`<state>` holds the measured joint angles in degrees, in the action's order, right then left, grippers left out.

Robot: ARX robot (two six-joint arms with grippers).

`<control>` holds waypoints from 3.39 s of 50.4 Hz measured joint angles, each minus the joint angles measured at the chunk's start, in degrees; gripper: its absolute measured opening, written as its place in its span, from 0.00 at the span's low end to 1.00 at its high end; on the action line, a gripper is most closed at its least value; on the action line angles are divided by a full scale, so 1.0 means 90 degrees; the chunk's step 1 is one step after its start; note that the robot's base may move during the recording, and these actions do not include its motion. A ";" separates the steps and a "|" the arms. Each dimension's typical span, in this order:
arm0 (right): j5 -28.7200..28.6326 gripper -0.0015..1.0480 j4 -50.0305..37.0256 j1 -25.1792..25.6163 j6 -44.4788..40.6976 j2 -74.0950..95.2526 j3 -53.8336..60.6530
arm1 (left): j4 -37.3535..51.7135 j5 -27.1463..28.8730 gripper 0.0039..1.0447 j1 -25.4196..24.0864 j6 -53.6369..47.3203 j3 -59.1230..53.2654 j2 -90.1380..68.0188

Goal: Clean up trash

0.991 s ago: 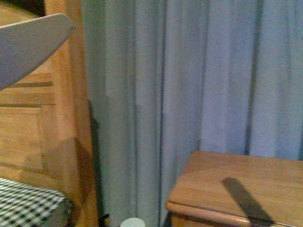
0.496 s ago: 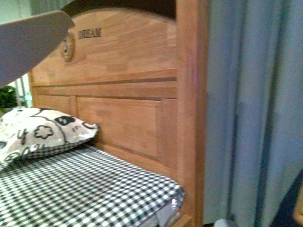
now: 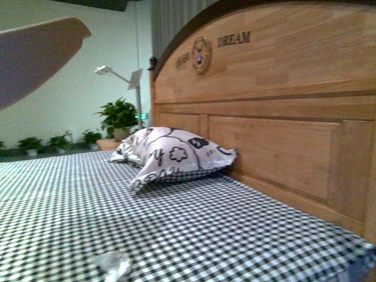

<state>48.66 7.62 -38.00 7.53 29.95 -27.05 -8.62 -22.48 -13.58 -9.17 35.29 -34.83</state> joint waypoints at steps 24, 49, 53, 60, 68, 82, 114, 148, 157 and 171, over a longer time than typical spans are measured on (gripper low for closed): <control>0.0017 0.19 0.0000 -0.0010 0.0017 0.0034 0.0019 | -0.0277 -0.0304 0.26 -0.0051 0.0027 0.0083 -0.0044; 0.0022 0.19 0.0000 -0.0002 0.0019 -0.0005 0.0017 | -0.1064 -0.1605 0.26 -0.1039 -0.3410 0.0724 -0.2251; 0.0022 0.19 0.0000 -0.0002 0.0019 -0.0005 0.0017 | -0.0952 -0.1321 0.26 -0.1052 -0.4551 0.0967 -0.2956; 0.0022 0.19 0.0000 -0.0002 0.0019 -0.0005 0.0017 | -0.0838 -0.1052 0.26 -0.0942 -0.5605 0.1350 -0.3696; 0.0022 0.19 0.0000 -0.0002 0.0019 -0.0005 0.0017 | -0.0673 -0.0852 0.26 -0.0631 -0.6057 0.1491 -0.4201; 0.0022 0.19 0.0000 -0.0002 0.0019 -0.0005 0.0017 | -0.0498 -0.0670 0.26 0.0036 -0.6025 0.1515 -0.4639; 0.0022 0.19 0.0000 -0.0002 0.0019 -0.0005 0.0017 | -0.0614 -0.0692 0.26 0.0367 -0.5644 0.1673 -0.5654; 0.0022 0.19 0.0000 -0.0002 0.0019 -0.0005 0.0017 | -0.0362 -0.0709 0.26 0.0495 -0.5566 0.1673 -0.6169; 0.0022 0.19 0.0000 -0.0002 0.0019 -0.0005 0.0017 | -0.0306 -0.0699 0.26 0.0495 -0.5542 0.1673 -0.6300; 0.0022 0.19 0.0000 -0.0002 0.0019 -0.0005 0.0017 | -0.0559 -0.0709 0.26 0.0495 -0.5527 0.1732 -0.6375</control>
<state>48.86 7.62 -38.02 7.70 29.91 -26.89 -13.65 -28.86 -9.13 -58.92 50.87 -92.20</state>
